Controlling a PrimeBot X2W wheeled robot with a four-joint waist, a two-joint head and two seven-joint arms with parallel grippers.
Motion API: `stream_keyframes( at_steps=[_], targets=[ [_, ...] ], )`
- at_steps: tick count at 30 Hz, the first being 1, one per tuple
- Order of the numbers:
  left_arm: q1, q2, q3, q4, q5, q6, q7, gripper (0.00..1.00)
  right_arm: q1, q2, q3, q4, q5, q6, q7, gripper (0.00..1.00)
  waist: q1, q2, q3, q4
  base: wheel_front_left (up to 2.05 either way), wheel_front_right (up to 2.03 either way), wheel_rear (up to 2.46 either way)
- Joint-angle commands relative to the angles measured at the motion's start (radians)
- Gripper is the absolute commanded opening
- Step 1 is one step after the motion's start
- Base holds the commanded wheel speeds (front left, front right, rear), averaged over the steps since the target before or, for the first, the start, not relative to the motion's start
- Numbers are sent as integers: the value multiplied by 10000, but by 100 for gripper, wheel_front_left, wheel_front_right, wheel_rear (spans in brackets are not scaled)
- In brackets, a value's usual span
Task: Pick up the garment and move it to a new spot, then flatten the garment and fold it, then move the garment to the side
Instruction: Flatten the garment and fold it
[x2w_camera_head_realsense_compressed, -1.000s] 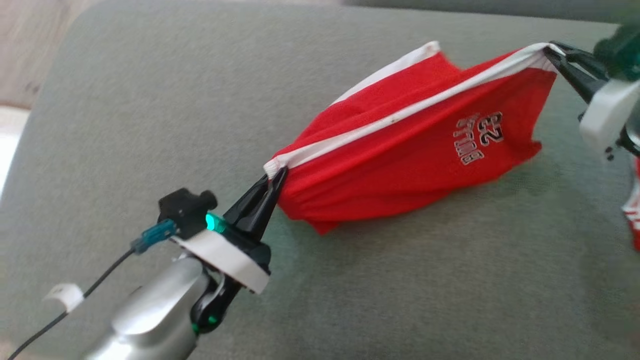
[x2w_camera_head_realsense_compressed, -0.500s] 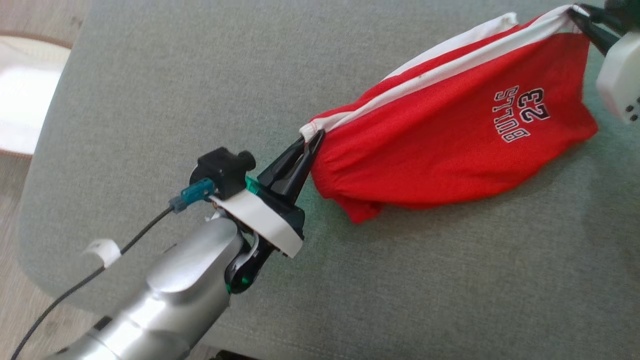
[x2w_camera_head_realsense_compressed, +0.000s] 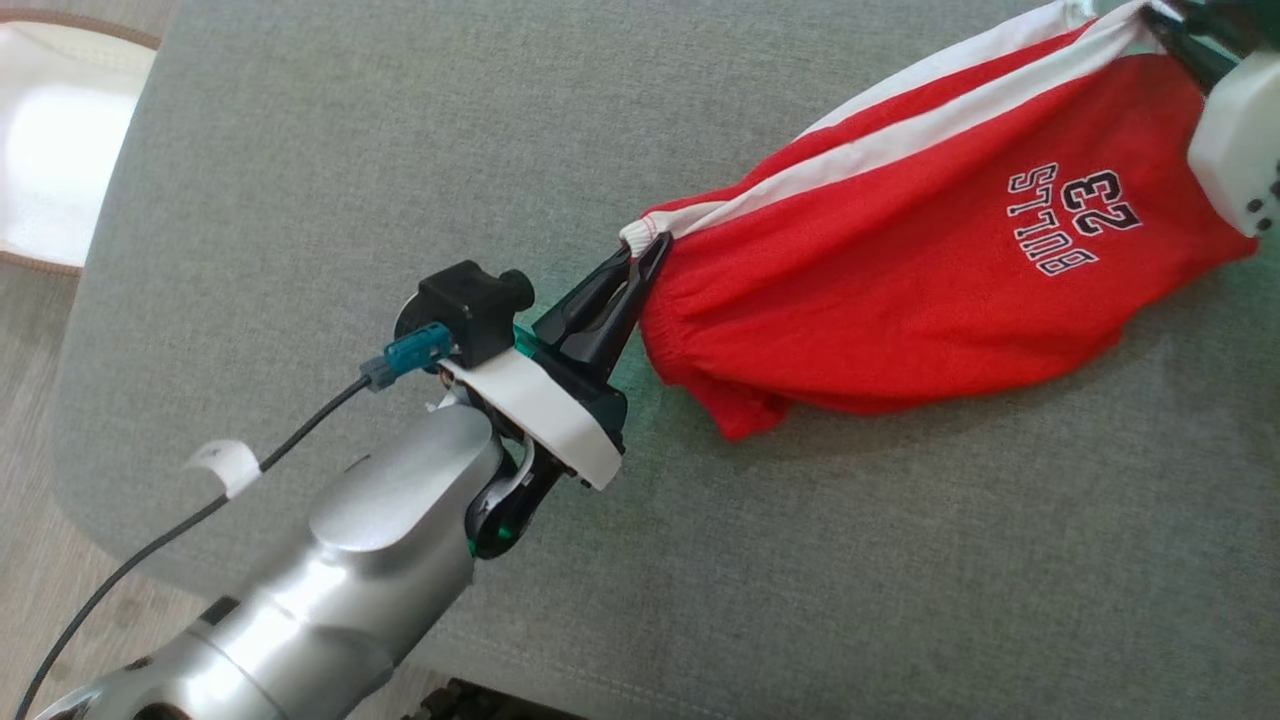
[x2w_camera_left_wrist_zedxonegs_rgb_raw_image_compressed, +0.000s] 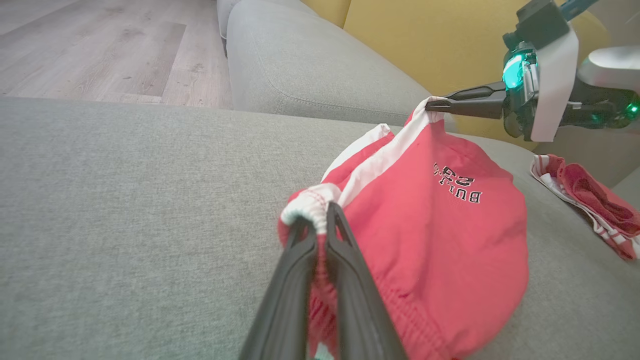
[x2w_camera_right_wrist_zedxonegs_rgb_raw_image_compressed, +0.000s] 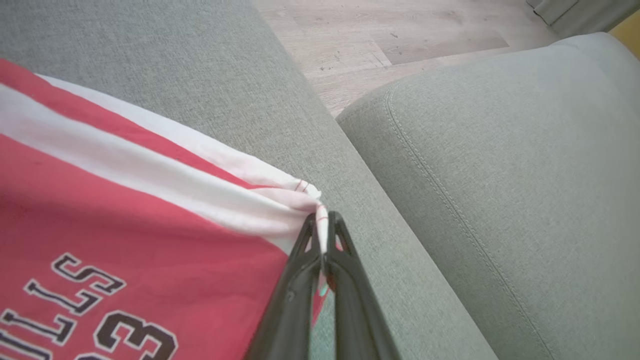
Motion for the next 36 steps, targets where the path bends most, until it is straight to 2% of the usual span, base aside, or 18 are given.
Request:
stream_keyframes(
  at_steps=[1, 14, 15, 16, 17, 26, 36],
  targets=[
    [-374, 211, 286, -134, -93, 16, -109, 0, -66, -5, -74, -57, -36, 63, -131, 0, 0, 0, 44, 57, 0, 0, 0],
    [-455, 175, 453, -93, -44, 16, -109, 0, -415, 316, -73, 525, -21, 63, -407, 0, 0, 0, 347, 210, 0, 0, 0],
    [-455, 150, 462, -56, -52, 16, -109, 0, -431, 350, -73, 578, 10, 63, -403, 4, 0, 0, 362, 217, 0, 0, 0],
    [-467, 129, 455, -24, -57, 16, -109, 48, -449, 383, -73, 594, 4, 63, -432, 91, 0, 0, 374, 219, 0, 0, 0],
    [-500, 104, 464, 48, -35, 16, -109, 100, -514, 440, -73, 742, 48, 63, -430, 100, 0, 0, 387, 212, 0, 0, 0],
    [-258, 259, 844, 347, 148, 16, -109, 100, -254, 837, -73, 1041, 228, 63, -547, 100, 0, 0, -42, -121, 0, 0, 0],
    [499, 1001, 1033, 533, 155, 16, -109, 100, 408, 1234, -73, 1406, 958, 63, -1265, 100, 0, 0, -1203, -971, 0, 0, 0]
  ],
)
